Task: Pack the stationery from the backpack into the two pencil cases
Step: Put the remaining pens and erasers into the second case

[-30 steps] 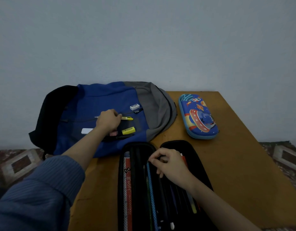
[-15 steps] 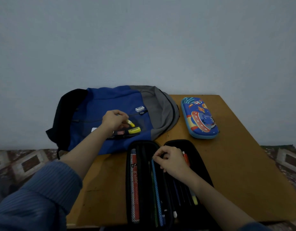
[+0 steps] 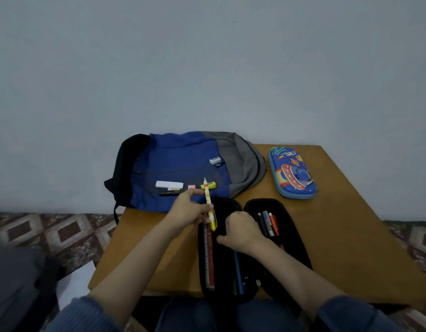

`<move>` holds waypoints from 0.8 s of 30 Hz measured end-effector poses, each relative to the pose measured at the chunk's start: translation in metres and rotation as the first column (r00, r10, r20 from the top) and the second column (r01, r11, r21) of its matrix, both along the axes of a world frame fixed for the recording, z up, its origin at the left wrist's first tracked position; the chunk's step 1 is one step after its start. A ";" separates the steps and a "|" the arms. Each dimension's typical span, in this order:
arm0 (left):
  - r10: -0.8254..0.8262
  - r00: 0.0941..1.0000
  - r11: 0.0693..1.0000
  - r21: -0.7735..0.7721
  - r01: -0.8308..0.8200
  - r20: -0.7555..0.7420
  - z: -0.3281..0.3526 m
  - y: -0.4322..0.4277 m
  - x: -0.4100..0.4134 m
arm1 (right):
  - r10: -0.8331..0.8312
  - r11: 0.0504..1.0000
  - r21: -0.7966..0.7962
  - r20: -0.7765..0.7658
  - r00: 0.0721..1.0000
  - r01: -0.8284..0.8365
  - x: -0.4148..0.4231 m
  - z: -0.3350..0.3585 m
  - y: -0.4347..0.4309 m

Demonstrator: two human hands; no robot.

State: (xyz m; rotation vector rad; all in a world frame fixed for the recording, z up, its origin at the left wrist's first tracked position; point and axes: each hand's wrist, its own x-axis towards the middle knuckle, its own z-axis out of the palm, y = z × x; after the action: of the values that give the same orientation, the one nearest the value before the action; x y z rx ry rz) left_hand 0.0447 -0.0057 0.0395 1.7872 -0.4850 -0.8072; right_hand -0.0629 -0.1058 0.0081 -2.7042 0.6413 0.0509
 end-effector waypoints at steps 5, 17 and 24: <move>-0.008 0.998 1.000 0.009 0.009 -0.059 -0.007 0.016 -0.015 | -0.119 0.978 0.177 0.049 0.992 0.109 -0.005 0.007 -0.001; -0.174 0.984 0.935 0.320 0.152 0.040 -0.016 0.015 -0.042 | -0.318 0.823 0.511 0.055 0.947 0.247 -0.019 0.011 -0.009; -0.167 0.933 0.920 0.391 0.031 0.319 -0.036 -0.001 -0.053 | -0.318 0.807 0.547 0.088 0.944 0.221 -0.020 0.007 -0.012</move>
State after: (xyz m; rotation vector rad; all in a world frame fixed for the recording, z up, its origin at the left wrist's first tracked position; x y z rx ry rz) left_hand -0.0086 -0.0072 0.0034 2.3031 -0.6919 -0.6886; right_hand -0.0830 -0.1177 0.0148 -2.0348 0.8142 -0.0747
